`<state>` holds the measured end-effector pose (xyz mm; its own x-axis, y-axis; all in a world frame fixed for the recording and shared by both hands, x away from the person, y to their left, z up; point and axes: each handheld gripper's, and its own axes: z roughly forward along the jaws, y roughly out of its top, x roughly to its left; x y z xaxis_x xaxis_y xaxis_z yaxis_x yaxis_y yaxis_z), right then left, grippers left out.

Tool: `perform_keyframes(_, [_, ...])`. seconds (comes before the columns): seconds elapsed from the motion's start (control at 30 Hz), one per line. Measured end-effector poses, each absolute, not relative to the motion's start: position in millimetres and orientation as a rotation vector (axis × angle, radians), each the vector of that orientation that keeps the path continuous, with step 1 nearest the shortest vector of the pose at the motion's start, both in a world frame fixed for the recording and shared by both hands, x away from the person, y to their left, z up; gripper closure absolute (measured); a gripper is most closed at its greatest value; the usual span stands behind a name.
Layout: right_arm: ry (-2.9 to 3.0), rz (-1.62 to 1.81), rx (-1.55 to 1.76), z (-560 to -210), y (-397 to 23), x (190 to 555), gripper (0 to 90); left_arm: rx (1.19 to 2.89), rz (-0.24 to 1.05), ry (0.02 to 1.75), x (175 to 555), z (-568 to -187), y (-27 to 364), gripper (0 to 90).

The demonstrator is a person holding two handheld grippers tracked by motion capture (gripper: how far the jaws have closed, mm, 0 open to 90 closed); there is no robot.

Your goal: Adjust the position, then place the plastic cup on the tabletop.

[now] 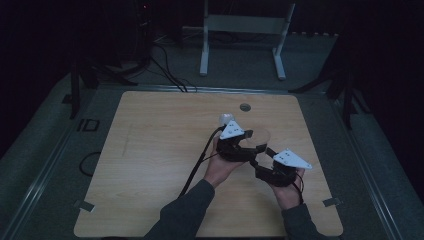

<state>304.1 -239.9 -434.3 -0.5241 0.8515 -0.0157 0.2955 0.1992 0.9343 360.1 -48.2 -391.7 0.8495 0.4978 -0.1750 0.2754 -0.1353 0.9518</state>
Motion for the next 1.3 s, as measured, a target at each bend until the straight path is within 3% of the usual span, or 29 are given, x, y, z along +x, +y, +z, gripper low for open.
perform_keyframes(1.3, [1.866,1.308,1.131,-435,-270,299,29.8,1.737,0.368,0.628,353,-398,-36,30.1])
